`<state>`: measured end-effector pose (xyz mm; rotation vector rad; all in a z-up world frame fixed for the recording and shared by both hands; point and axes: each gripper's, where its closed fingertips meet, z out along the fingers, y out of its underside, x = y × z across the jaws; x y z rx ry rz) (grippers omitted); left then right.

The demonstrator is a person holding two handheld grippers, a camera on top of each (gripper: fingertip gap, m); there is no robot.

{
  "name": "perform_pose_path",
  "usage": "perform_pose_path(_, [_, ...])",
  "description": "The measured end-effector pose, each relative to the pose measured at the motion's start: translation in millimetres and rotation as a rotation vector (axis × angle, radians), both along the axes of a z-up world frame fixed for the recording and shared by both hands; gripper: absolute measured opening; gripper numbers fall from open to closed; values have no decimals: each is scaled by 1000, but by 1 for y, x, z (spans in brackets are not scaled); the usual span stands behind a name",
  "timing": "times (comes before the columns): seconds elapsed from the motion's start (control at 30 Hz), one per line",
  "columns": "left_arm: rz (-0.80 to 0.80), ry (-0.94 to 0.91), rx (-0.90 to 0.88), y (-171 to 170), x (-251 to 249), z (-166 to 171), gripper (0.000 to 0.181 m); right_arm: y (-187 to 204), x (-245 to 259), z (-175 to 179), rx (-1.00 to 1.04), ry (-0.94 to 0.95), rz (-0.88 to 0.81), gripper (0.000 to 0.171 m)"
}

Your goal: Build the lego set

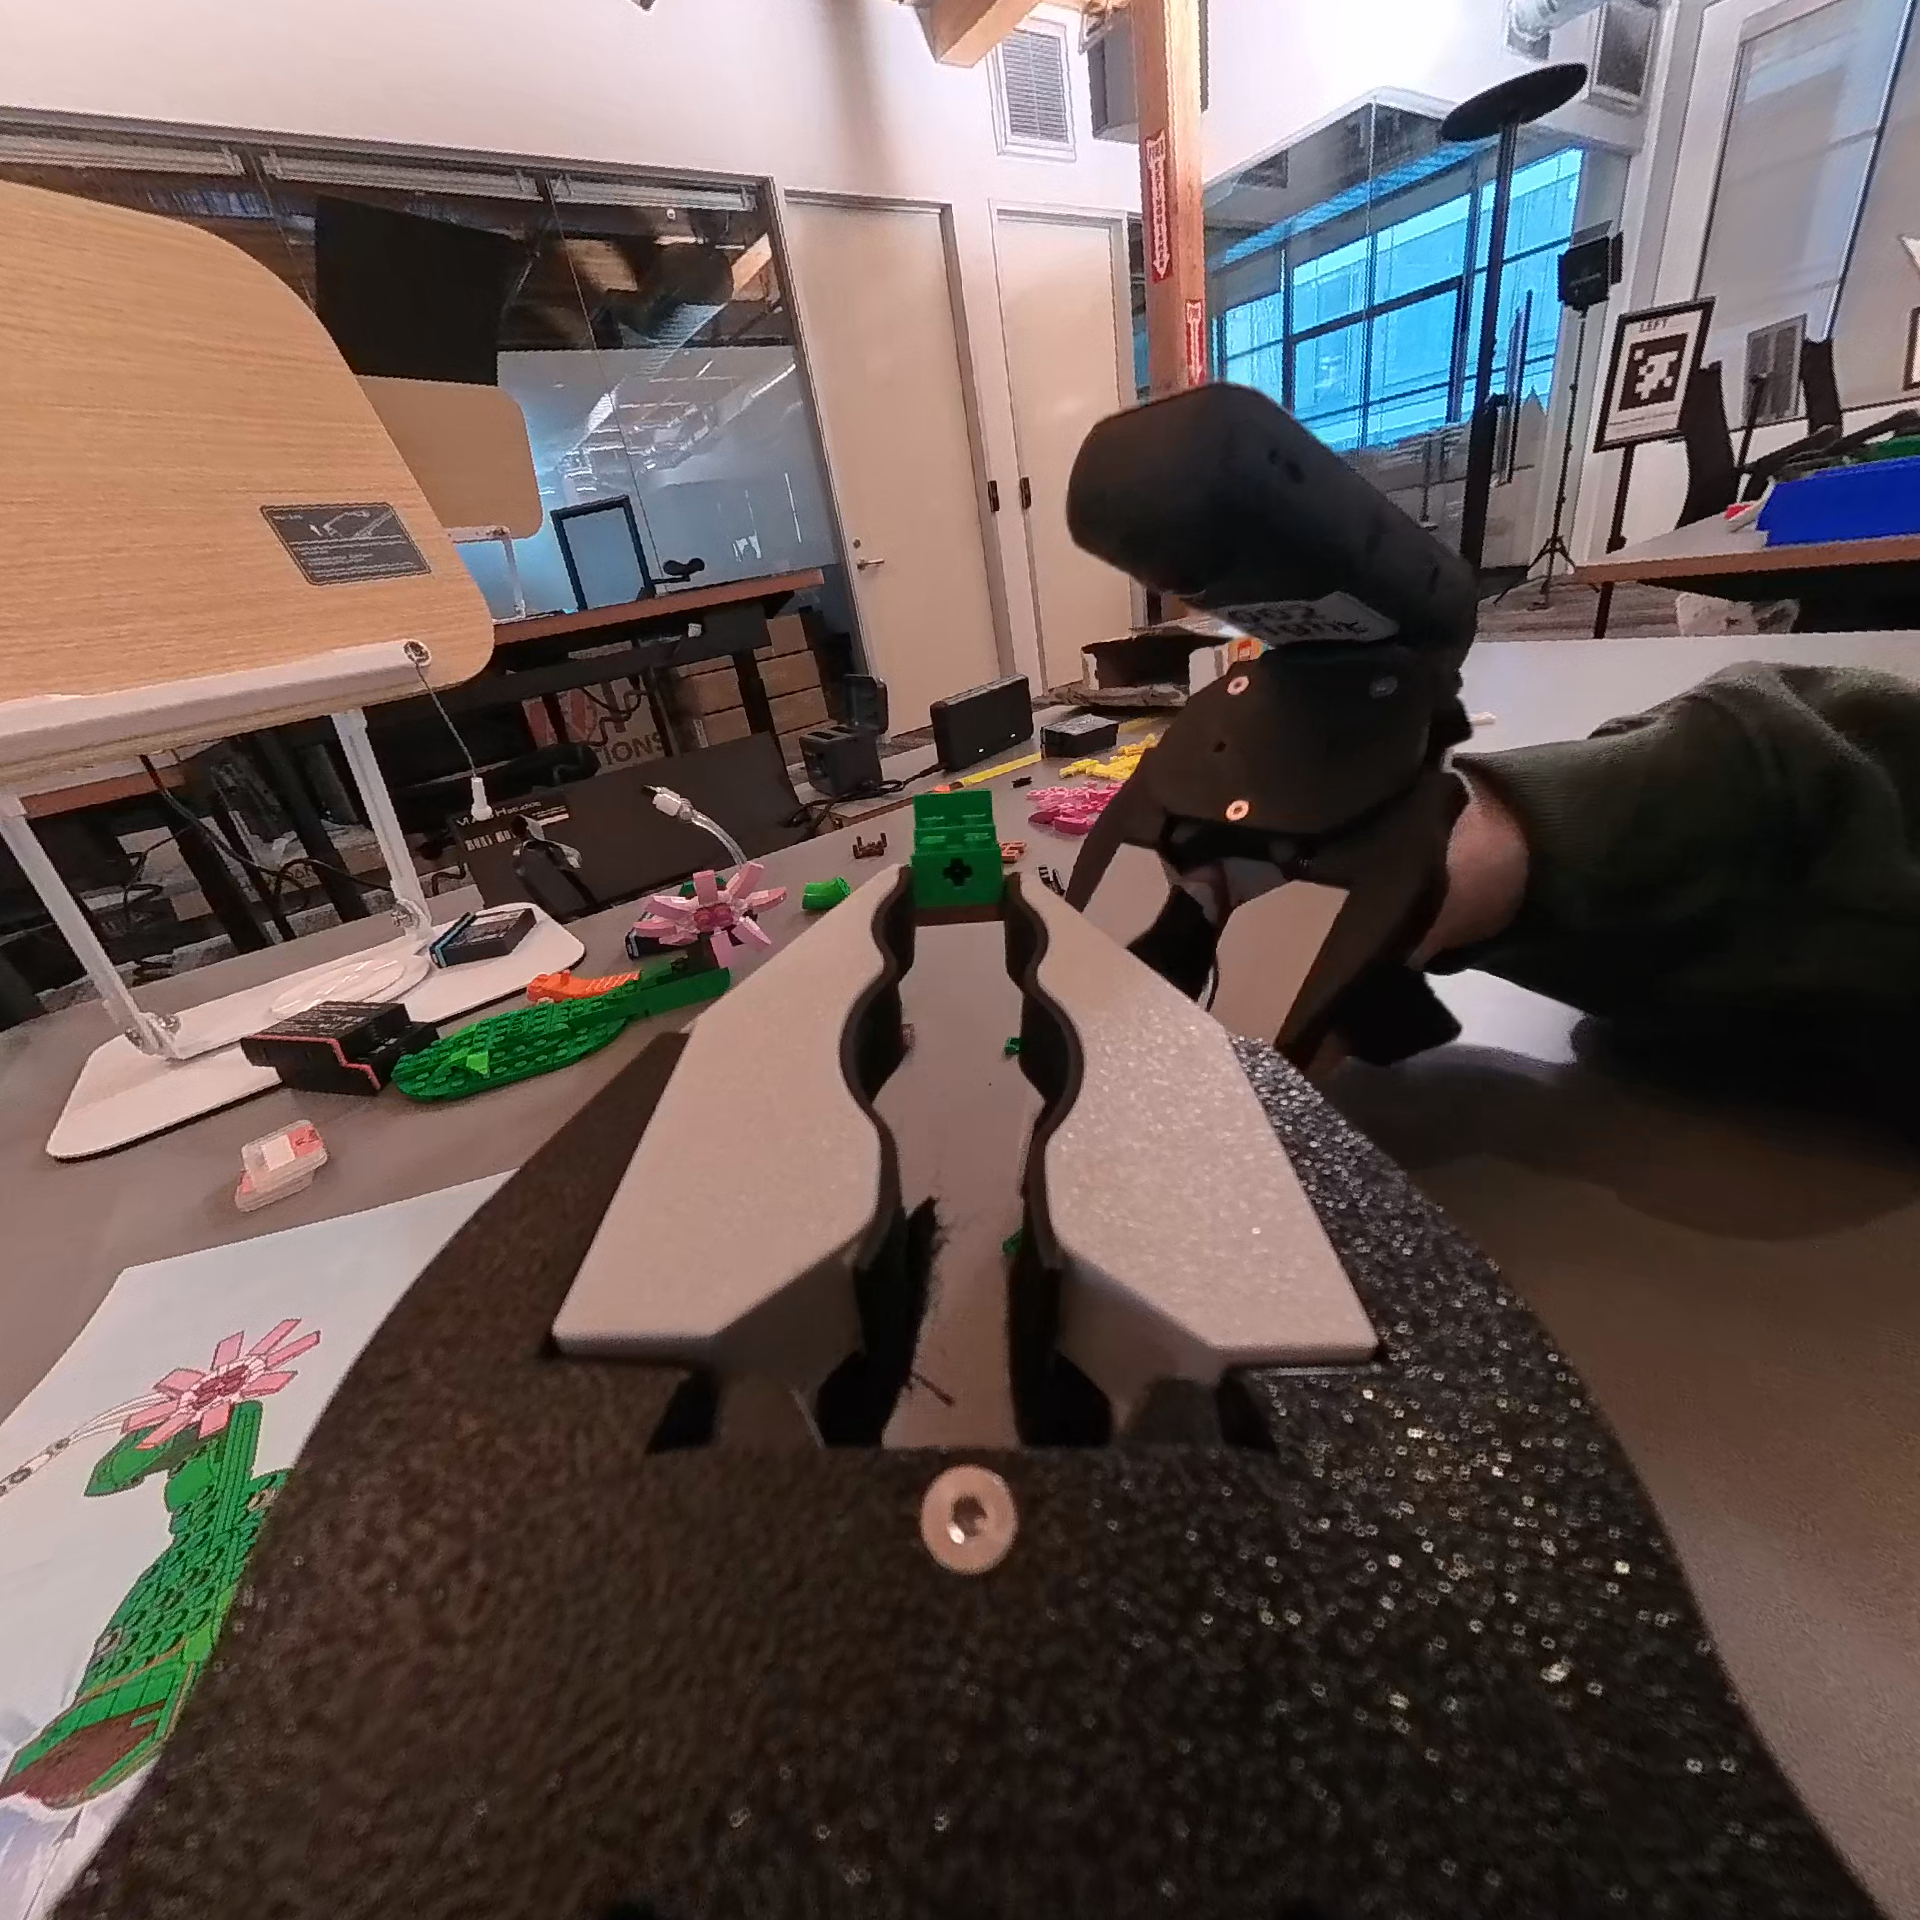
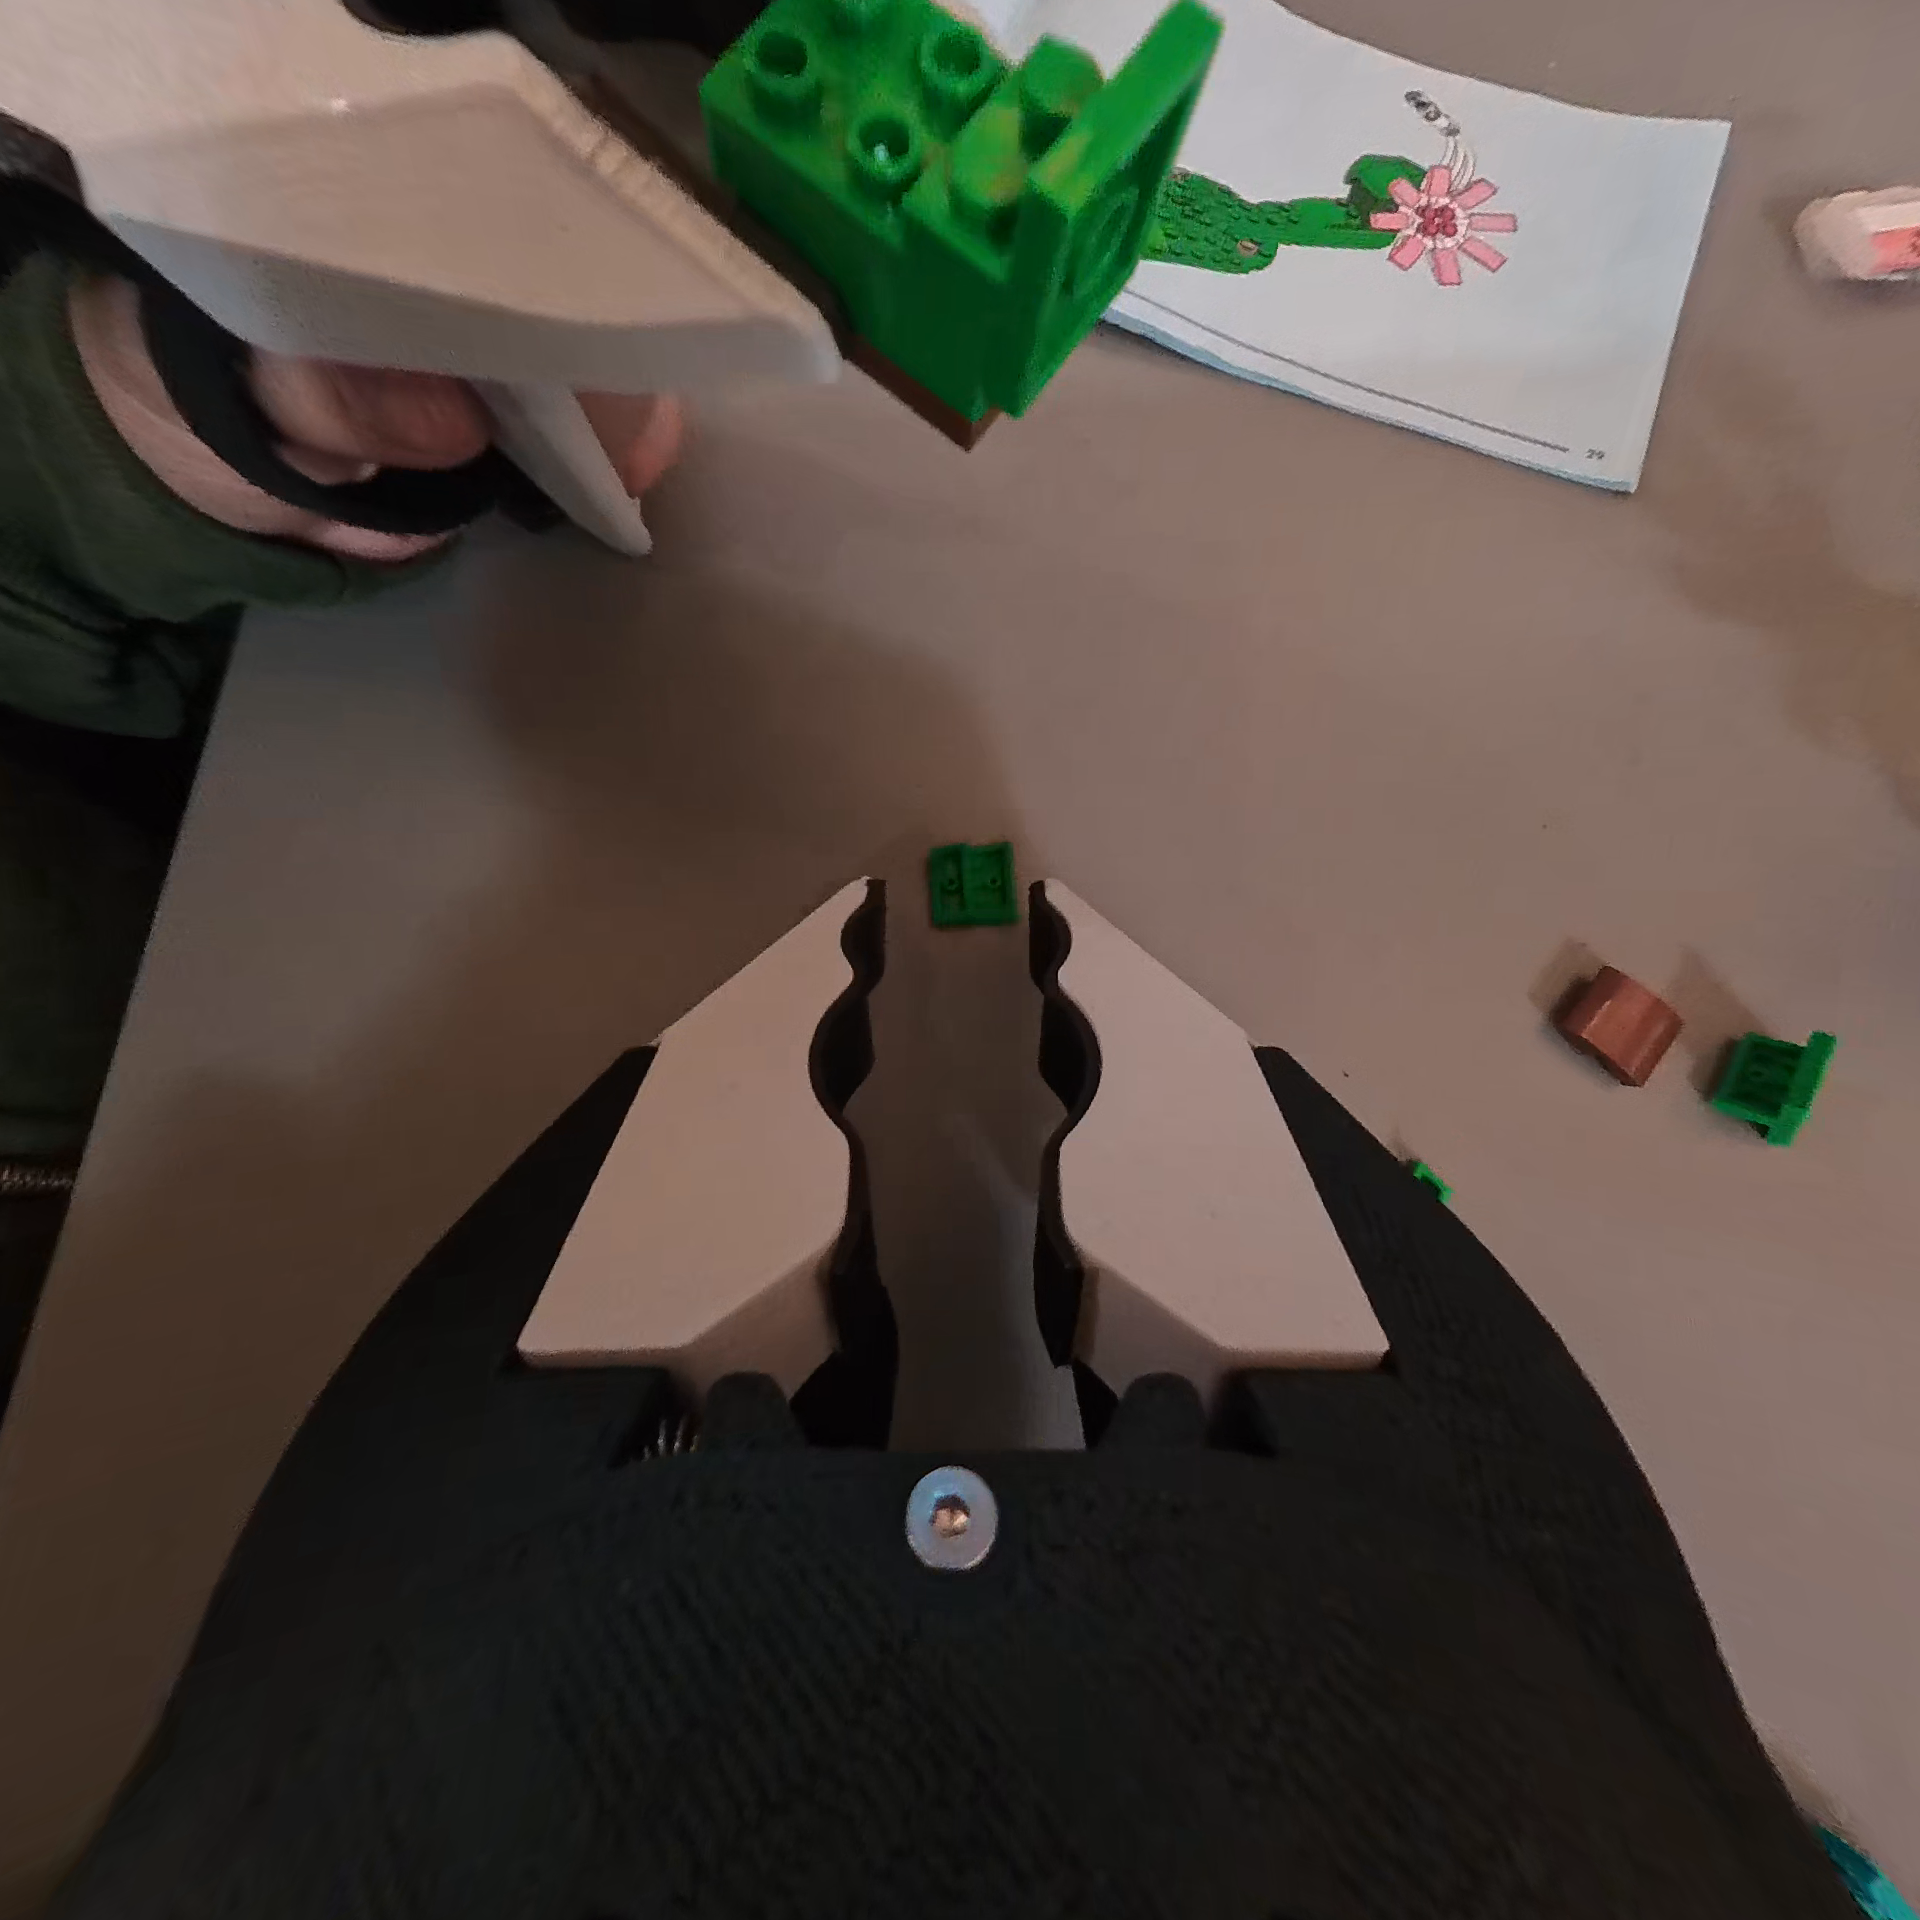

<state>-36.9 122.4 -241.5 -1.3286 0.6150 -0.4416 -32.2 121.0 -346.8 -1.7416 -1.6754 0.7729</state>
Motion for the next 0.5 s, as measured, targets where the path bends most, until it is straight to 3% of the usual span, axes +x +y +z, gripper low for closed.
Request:
perform_pose_path(0.2, [0,0,0,0,0,0,14,1,1,-6,10,-33,-6,16])
perform_pose_path(0.5, [0,-3,-1,0,0,0,14,13,20,7,100,-70,-16,15])
